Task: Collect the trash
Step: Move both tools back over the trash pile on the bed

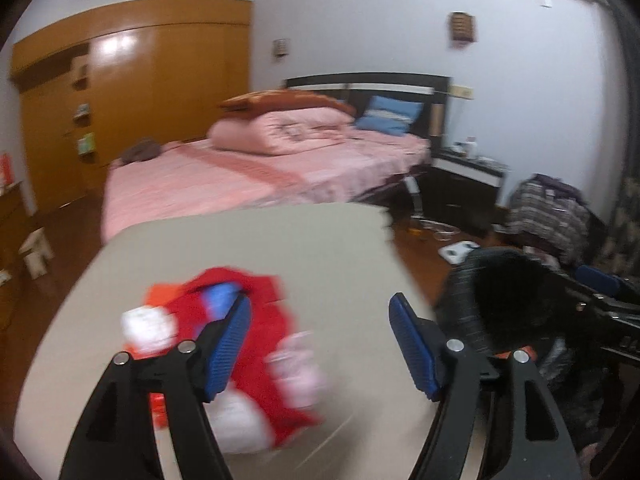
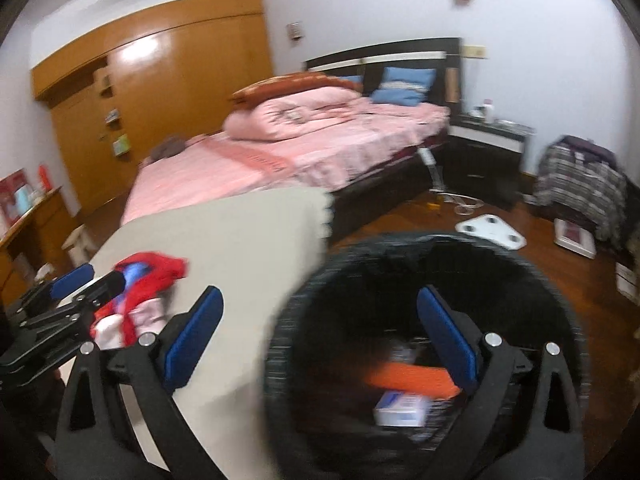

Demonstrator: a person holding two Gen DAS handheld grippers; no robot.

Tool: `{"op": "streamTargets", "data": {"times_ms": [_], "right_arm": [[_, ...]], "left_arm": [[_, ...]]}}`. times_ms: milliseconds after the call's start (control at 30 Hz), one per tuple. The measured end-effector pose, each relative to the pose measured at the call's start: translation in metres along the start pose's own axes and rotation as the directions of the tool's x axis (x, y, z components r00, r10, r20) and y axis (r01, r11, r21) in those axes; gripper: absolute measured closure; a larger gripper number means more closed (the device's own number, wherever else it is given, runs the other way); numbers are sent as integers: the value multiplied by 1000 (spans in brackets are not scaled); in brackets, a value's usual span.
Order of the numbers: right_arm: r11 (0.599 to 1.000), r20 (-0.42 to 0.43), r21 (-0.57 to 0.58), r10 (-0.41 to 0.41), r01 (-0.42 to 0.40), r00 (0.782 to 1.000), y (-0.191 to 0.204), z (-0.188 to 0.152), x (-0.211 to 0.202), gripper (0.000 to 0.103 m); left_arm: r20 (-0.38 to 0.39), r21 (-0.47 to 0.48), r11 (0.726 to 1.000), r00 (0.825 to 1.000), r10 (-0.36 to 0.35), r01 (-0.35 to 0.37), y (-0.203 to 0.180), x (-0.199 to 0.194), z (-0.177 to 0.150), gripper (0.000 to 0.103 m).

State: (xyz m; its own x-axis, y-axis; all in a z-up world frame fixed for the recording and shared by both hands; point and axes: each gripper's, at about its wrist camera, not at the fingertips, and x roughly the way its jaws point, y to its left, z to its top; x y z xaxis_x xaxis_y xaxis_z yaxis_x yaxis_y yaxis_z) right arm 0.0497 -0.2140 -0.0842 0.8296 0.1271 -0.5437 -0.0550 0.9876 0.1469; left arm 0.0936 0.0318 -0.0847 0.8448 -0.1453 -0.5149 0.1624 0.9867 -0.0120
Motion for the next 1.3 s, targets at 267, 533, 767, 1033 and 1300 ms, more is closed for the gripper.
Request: {"op": "streamTargets", "data": {"times_ms": [267, 533, 767, 1033, 1300], "right_arm": [[987, -47, -97, 121, -125, 991, 85, -1, 41, 8], [974, -127, -157, 146, -165, 981, 124, -23, 80, 14], [967, -195, -174, 152, -187, 969, 131, -34, 99, 23], [946, -267, -194, 202, -258, 942, 145, -40, 112, 34], [929, -335, -145, 278, -340, 900, 145, -43, 120, 65]], "left_arm": [[-37, -71, 985, 988, 152, -154, 72, -3, -27, 33], [-67, -97, 972, 976, 206, -212, 99, -1, -49, 33], [-85, -91, 970, 973, 217, -224, 105, 9, -58, 33], [-97, -110, 967, 971, 218, -228, 110, 14, -64, 33], [-102, -116, 966, 970, 220, -231, 113, 15, -67, 33]]}}
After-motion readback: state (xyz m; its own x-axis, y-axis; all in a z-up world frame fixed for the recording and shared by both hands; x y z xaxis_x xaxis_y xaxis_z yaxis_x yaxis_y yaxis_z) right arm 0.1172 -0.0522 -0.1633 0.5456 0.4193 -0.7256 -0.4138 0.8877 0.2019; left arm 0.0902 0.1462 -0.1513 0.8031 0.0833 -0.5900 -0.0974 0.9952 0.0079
